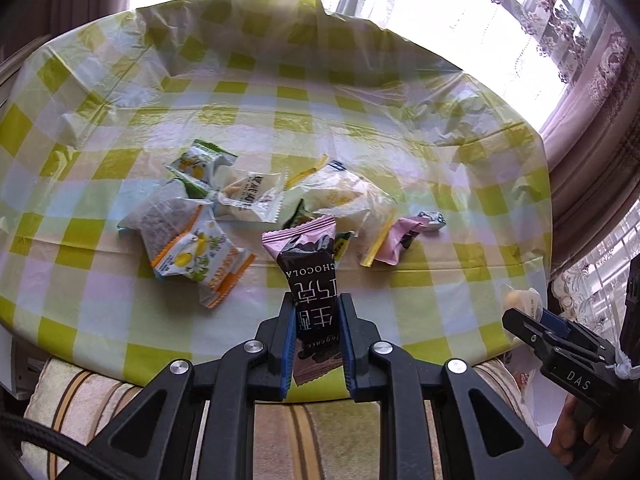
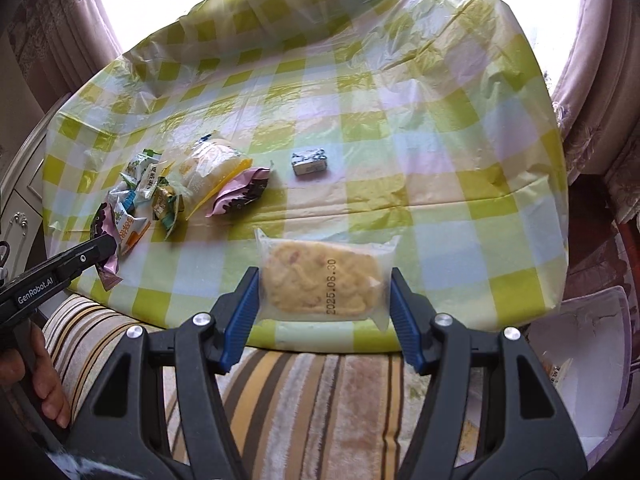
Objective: Organize snacks
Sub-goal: 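Carry both packs to the white box and open both grippers to drop them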
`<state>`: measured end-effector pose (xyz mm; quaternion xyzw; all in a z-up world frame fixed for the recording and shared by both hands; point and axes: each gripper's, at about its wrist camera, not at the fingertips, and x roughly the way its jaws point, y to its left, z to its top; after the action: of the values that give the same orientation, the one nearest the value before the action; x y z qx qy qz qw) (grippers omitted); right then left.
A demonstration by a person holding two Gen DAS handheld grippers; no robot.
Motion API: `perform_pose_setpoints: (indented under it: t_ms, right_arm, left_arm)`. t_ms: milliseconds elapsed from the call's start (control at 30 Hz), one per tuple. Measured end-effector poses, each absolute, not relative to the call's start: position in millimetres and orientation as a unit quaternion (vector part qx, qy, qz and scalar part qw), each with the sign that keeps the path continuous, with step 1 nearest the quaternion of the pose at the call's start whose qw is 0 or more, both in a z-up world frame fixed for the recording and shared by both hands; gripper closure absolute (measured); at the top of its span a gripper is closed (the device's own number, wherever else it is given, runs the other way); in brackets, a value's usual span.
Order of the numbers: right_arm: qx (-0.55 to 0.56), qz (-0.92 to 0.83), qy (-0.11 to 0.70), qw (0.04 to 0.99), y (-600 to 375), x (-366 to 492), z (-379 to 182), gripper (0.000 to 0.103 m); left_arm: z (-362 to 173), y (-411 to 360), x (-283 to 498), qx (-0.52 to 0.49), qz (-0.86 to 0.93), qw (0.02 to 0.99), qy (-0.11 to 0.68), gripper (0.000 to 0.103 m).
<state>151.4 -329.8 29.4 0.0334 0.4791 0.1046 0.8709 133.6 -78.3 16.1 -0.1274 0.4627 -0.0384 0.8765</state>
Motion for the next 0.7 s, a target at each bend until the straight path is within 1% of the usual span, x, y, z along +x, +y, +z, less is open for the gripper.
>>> perform_pose_setpoints:
  t_ms: [300, 700]
  right_arm:
    - [0.064, 0.046, 0.47, 0.879, -396.9, 131.0, 33.5, 0.038]
    - [0.102, -0.049, 0.474, 0.873, -488.9, 95.4, 23.6, 0.038]
  left_arm:
    - [20.3, -146.8, 142.9, -0.086, -0.114, 0.871, 0.471, 0.083]
    - [20.9, -251.4, 136.6, -0.037, -0.237, 0.838, 0.489, 0.083]
